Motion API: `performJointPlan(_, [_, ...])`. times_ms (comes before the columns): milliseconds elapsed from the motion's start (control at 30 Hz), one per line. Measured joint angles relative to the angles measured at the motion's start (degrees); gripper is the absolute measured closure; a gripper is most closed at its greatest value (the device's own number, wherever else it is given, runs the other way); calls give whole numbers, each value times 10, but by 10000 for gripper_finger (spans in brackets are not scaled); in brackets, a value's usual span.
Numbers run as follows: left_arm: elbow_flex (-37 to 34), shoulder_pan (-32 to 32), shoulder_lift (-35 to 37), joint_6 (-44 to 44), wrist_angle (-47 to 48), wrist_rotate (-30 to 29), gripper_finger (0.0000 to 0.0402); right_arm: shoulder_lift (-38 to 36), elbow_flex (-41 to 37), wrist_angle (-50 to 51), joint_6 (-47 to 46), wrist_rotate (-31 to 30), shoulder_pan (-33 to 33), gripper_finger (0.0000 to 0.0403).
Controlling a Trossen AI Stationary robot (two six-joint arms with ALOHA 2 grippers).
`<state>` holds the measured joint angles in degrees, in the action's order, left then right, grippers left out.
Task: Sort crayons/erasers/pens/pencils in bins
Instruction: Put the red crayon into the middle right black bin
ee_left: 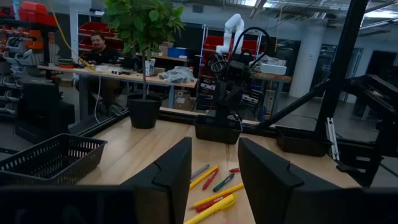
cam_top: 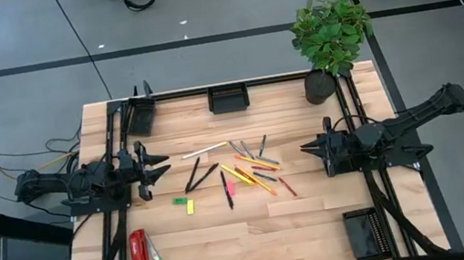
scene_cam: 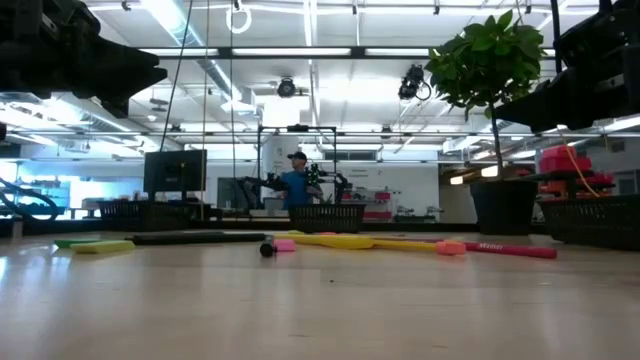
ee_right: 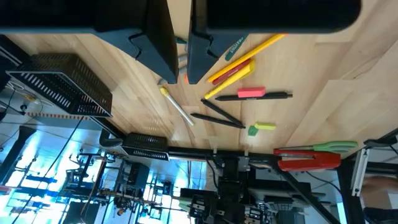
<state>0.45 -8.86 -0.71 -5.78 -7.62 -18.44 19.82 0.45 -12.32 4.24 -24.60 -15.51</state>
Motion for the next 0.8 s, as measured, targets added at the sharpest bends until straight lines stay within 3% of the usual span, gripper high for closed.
performJointPlan(133, [0, 0, 0, 0, 0, 0, 255, 0, 0, 0, 35, 0, 0, 362])
performJointPlan(400, [0, 0, 0, 0, 0, 0, 258, 0, 0, -30, 193, 15, 0, 362])
performJointPlan(633, [0, 0, 0, 0, 0, 0, 260, 0, 0, -126, 251, 199, 0, 362])
performJointPlan(800, [0, 0, 0, 0, 0, 0, 253, 0, 1, -145, 175, 260, 0, 362])
